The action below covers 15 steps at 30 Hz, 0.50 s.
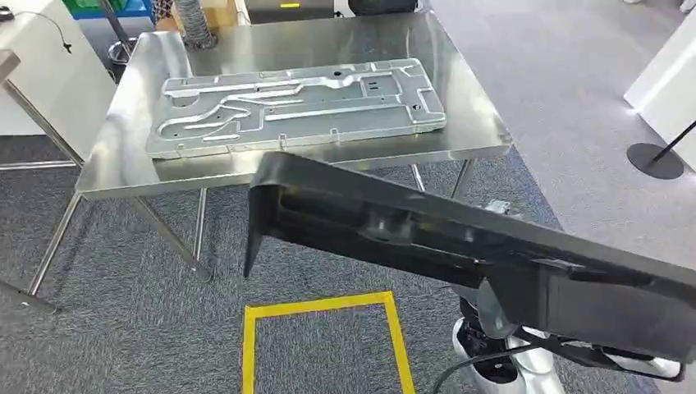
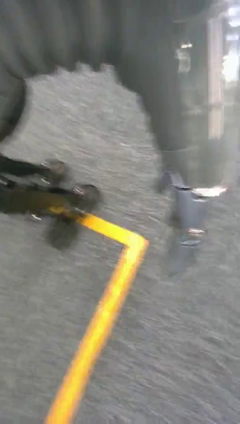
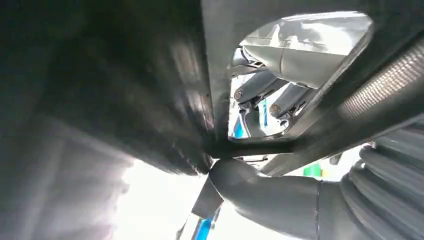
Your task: Take the parts from the cabinet and place them on the table.
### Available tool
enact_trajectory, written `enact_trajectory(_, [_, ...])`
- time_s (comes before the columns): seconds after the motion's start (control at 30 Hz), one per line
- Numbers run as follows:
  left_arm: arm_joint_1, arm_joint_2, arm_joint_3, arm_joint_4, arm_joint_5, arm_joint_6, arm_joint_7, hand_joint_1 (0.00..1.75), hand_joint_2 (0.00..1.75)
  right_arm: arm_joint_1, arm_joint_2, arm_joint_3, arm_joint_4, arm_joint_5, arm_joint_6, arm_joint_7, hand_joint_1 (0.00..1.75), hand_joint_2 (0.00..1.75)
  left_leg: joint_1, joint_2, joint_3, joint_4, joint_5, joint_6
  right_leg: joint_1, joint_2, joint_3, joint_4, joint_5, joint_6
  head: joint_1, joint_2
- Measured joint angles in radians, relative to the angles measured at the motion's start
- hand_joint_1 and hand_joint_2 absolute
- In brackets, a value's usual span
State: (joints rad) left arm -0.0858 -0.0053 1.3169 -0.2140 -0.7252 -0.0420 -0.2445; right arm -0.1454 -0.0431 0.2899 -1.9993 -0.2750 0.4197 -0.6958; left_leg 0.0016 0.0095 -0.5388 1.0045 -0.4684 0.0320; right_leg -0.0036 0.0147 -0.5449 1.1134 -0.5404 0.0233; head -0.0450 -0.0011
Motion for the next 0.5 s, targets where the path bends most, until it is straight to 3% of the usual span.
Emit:
enact_trajectory(0.1, [-0.004,0.0,0.0,0.0,0.001,0.0,0.0,0.0,1.75,0.002,0.0,0.001,0.006,-0.006,-0.01,0.007,1.75,1.75,0.001,-0.001,0.01,0.0,-0.016,0.002,-0.007,-0.001,-0.138,0.189,-0.076,0.005,0.0,0.0])
enact_trajectory(0.13, [-0.001,0.0,0.0,0.0,0.001,0.0,0.001,0.0,1.75,0.003,0.0,0.001,0.01,-0.009,-0.011,0.011,1.75,1.75,0.001,-0.001,0.018,0.0,-0.023,-0.001,-0.011,-0.002,-0.166,0.208,-0.076,0.009,0.0,0.0])
enact_trajectory(0.17, [0.001,0.0,0.0,0.0,0.001,0.0,0.002,0.0,1.75,0.003,0.0,0.001,0.013,-0.012,-0.014,0.014,1.75,1.75,0.003,-0.001,0.029,0.001,-0.032,-0.004,-0.014,-0.005,-0.171,0.182,-0.05,0.012,0.0,0.0])
enact_trajectory(0.2, [0.001,0.0,0.0,0.0,0.001,0.0,0.003,0.0,1.75,0.003,0.0,0.001,0.016,-0.015,-0.017,0.014,1.75,1.75,0.005,-0.001,0.043,0.001,-0.042,-0.008,-0.016,-0.008,-0.157,0.122,-0.008,0.011,0.0,0.0])
enact_trajectory(0.23, [0.0,0.0,0.0,0.0,0.002,0.001,0.003,0.0,1.75,0.003,0.0,0.001,0.017,-0.015,-0.024,0.018,1.75,1.75,0.007,-0.001,0.058,0.001,-0.053,-0.012,-0.019,-0.011,-0.133,0.042,0.049,0.013,0.0,0.0])
enact_trajectory(0.27, [0.0,0.0,0.0,0.0,0.002,0.002,0.003,0.0,1.75,0.002,0.0,0.002,0.02,-0.016,-0.03,0.025,1.75,1.75,0.007,-0.001,0.063,0.0,-0.067,-0.019,-0.022,-0.018,-0.111,-0.046,0.126,0.015,0.0,0.0])
enact_trajectory(0.3, [0.0,0.0,0.001,0.0,0.002,0.003,0.004,0.0,1.75,0.002,0.0,0.002,0.025,-0.018,-0.034,0.032,1.75,1.75,0.005,-0.001,0.074,0.005,-0.076,-0.025,-0.019,-0.024,-0.126,-0.051,0.135,0.013,0.0,0.0])
enact_trajectory(0.33, [-0.004,0.0,0.001,0.0,0.002,0.003,0.003,0.0,1.75,0.002,0.0,0.003,0.027,-0.022,-0.039,0.035,1.75,1.75,0.005,-0.001,0.069,0.005,-0.078,-0.03,-0.011,-0.026,-0.129,-0.069,0.117,0.0,0.001,0.0])
enact_trajectory(0.37, [-0.004,0.0,0.001,0.0,0.001,0.003,0.003,0.0,1.75,0.005,0.0,0.004,0.028,-0.026,-0.043,0.041,1.75,1.75,0.005,0.002,0.063,-0.006,-0.085,-0.038,-0.01,-0.026,-0.126,-0.065,0.124,-0.011,0.0,0.0])
enact_trajectory(0.4, [-0.003,0.0,0.001,0.0,0.001,0.002,0.003,0.0,1.75,0.005,0.0,0.003,0.028,-0.03,-0.045,0.043,1.75,1.75,0.005,0.004,0.083,-0.003,-0.081,-0.048,-0.01,-0.018,-0.121,-0.071,0.119,-0.019,0.0,0.0])
enact_trajectory(0.47, [-0.006,0.001,0.001,0.0,0.001,0.0,0.003,0.0,1.75,0.003,0.0,0.003,0.028,-0.031,-0.044,0.044,1.75,1.75,0.008,0.002,0.085,0.019,-0.08,-0.055,-0.015,-0.015,-0.092,-0.077,0.107,-0.032,0.0,0.0])
enact_trajectory(0.5, [-0.009,0.0,0.001,0.0,0.0,-0.001,0.003,0.0,1.75,0.002,0.0,0.003,0.029,-0.031,-0.044,0.043,1.75,1.75,0.01,0.0,0.064,0.068,-0.073,-0.059,-0.015,-0.016,-0.076,-0.08,0.099,-0.037,0.0,0.0])
